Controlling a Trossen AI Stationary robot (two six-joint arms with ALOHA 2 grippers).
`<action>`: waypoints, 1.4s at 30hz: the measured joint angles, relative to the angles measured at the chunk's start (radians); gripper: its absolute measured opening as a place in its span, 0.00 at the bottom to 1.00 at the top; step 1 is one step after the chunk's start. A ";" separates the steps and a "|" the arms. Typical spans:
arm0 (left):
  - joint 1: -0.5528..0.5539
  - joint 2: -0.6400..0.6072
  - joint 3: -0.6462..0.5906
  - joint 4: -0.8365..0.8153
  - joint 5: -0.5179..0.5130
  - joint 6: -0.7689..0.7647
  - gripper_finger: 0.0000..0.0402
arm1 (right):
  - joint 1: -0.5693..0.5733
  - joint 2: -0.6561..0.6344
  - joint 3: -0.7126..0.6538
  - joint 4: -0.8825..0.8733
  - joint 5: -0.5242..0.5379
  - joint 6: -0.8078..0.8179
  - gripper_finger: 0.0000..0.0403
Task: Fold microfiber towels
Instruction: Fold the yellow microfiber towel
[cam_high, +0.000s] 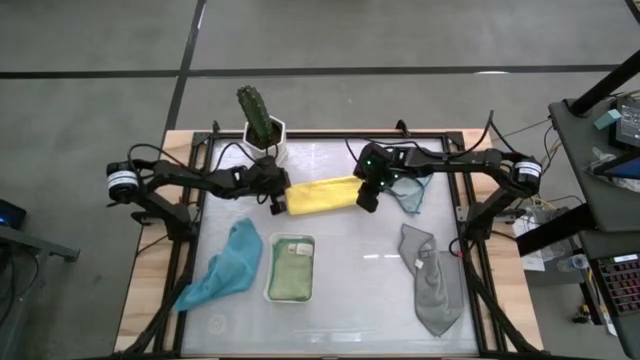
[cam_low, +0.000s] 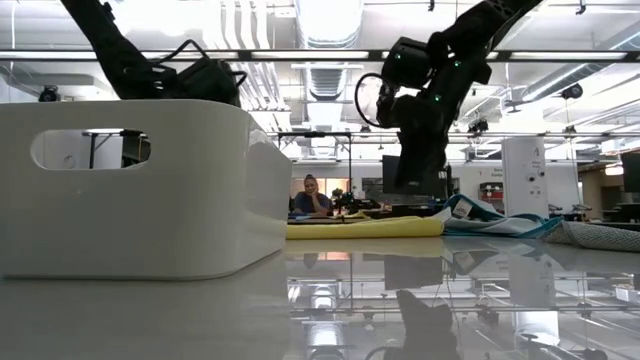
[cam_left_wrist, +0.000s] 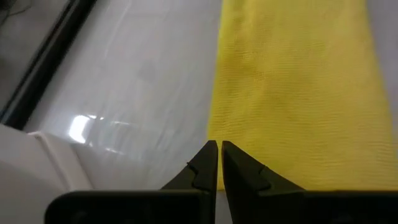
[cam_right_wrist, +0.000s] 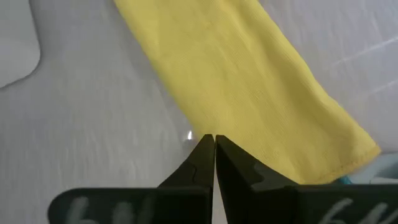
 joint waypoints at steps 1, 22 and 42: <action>0.000 0.000 0.000 -0.001 0.017 0.000 0.02 | -0.001 0.000 0.000 0.002 0.003 -0.007 0.02; -0.001 0.143 0.004 0.047 0.038 -0.023 0.02 | -0.082 0.240 -0.011 0.257 0.268 0.018 0.02; 0.009 -0.141 -0.003 -0.181 -0.038 -0.004 0.02 | -0.043 0.082 -0.003 0.207 0.126 0.011 0.02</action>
